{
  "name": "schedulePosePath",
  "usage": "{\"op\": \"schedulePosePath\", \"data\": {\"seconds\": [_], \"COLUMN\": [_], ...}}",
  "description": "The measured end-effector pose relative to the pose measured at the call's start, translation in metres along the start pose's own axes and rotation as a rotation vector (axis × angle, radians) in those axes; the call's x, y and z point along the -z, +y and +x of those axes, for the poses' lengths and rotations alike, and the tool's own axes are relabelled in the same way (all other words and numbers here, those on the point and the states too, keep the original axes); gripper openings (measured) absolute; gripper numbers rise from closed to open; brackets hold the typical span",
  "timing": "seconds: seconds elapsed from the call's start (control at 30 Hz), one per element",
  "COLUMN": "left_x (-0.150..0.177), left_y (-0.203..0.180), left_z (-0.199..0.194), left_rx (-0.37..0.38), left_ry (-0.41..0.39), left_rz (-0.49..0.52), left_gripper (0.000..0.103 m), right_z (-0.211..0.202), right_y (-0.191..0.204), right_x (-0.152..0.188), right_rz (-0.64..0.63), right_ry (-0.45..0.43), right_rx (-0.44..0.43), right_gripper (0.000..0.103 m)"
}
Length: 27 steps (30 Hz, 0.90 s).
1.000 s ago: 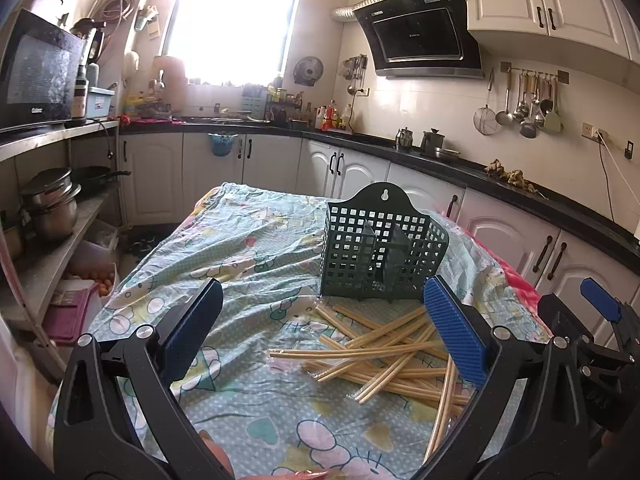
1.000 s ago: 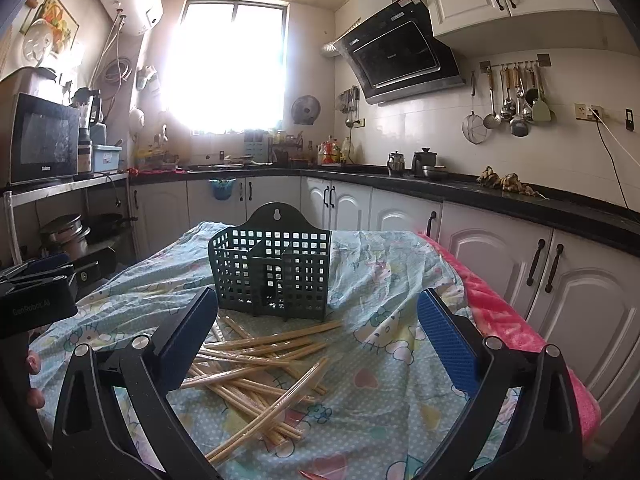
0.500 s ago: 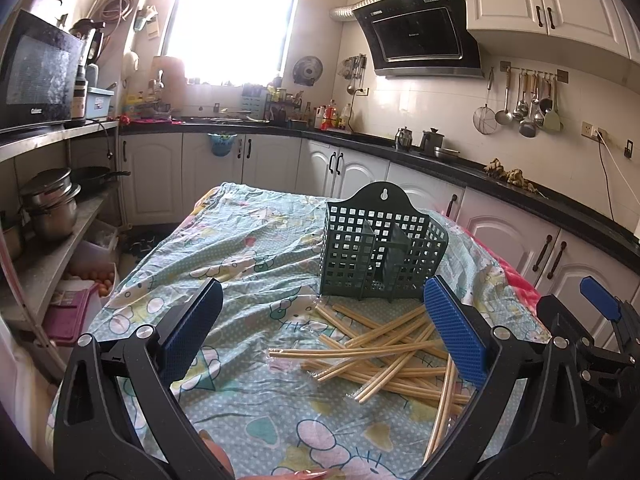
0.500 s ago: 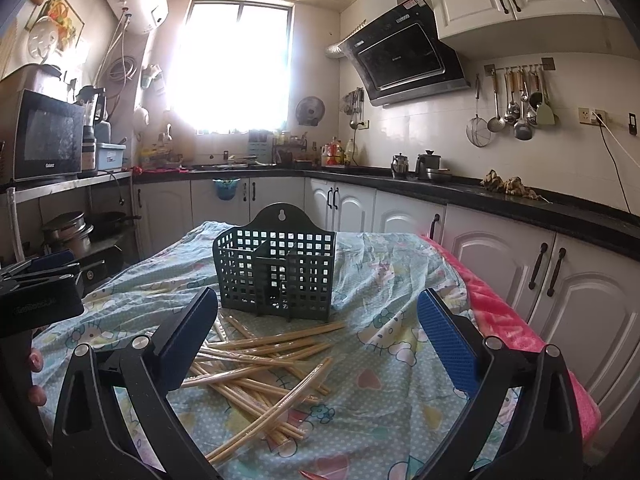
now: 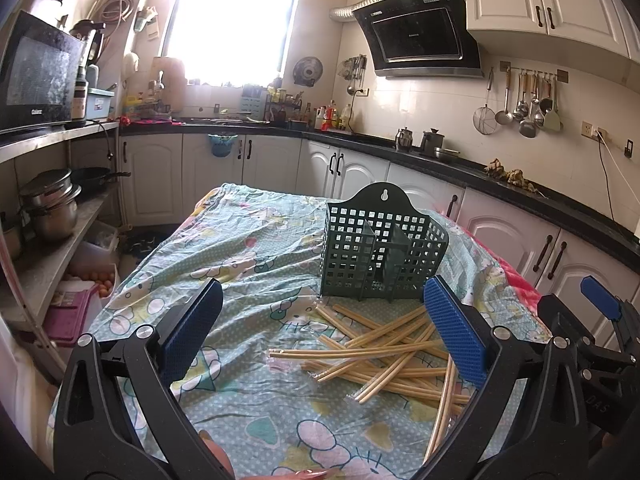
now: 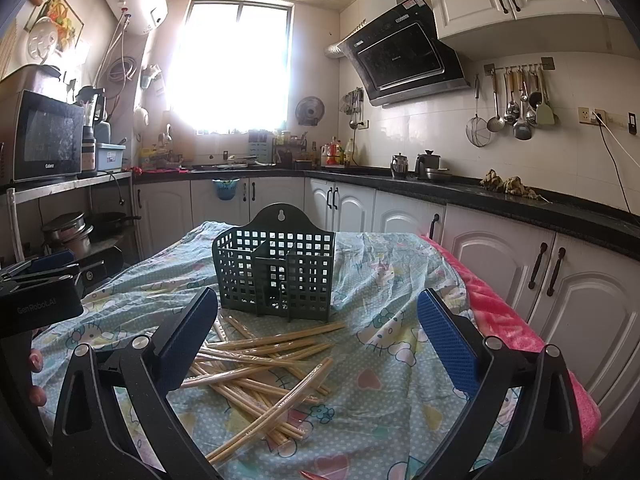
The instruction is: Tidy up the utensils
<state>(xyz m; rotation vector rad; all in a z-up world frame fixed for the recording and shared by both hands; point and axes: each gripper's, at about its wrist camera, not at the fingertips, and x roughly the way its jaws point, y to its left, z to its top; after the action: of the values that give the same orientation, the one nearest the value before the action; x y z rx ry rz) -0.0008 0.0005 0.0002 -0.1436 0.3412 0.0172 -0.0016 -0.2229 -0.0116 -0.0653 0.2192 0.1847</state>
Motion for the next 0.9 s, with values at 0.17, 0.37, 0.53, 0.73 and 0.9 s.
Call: {"op": "schedulePosePath", "data": {"seconds": [0.17, 0.37, 0.53, 0.73, 0.9], "left_x": [0.001, 0.001, -0.001, -0.004, -0.002], "left_y": [0.000, 0.004, 0.023, 0.046, 0.062], "left_z": [0.000, 0.003, 0.012, 0.024, 0.037], "left_rx": [-0.004, -0.003, -0.001, -0.017, -0.010], "left_ry": [0.001, 0.017, 0.068, 0.116, 0.187], "left_rz": [0.000, -0.017, -0.068, -0.117, -0.162], "left_gripper": [0.093, 0.093, 0.093, 0.093, 0.093], "right_z": [0.000, 0.003, 0.012, 0.025, 0.035], "right_y": [-0.001, 0.001, 0.005, 0.011, 0.013], "right_x": [0.000, 0.001, 0.001, -0.001, -0.004], "right_rz": [0.001, -0.014, -0.026, -0.037, -0.045], "right_ry": [0.004, 0.032, 0.076, 0.137, 0.170], "right_rx": [-0.001, -0.009, -0.040, -0.096, -0.141], "right_gripper": [0.097, 0.097, 0.097, 0.097, 0.097]}}
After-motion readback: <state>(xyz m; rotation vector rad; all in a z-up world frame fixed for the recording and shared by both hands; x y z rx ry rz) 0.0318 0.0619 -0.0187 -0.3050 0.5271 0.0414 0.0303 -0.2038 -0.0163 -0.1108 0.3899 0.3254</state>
